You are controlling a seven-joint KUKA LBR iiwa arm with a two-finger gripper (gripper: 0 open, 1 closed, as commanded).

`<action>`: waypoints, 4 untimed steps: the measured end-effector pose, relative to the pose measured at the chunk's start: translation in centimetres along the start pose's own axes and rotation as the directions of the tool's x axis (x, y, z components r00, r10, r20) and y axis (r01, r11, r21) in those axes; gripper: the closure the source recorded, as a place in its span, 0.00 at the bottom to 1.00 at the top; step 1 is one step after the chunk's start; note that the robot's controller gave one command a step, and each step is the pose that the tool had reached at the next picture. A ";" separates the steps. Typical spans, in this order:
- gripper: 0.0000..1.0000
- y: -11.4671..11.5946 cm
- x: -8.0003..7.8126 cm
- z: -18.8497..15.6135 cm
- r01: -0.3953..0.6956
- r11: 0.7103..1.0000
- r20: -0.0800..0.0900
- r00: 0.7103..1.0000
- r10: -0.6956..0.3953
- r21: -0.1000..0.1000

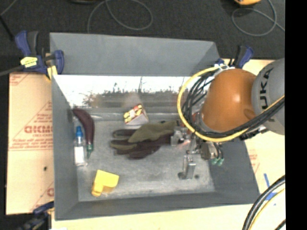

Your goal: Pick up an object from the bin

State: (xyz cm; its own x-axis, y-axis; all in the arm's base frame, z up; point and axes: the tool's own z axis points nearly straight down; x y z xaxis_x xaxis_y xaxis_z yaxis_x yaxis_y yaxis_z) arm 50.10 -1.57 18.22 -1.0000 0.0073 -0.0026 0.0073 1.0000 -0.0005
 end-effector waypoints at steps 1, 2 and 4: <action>0.00 1.6 -2.0 3.1 -0.013 1.000 0.009 1.000 0.013 0.000; 0.00 3.8 -3.7 6.3 0.047 0.999 -0.004 0.999 -0.047 0.000; 1.00 6.6 -10.0 10.9 -0.358 0.934 0.004 0.934 0.358 0.000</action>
Offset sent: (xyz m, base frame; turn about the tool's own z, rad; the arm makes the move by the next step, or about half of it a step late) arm 0.0506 0.0517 -0.0668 -0.0962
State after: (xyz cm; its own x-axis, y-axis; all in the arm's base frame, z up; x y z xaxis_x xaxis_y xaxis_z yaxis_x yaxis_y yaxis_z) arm 60.21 4.91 7.34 -0.9309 0.3653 -0.0070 0.3653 0.9309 0.0007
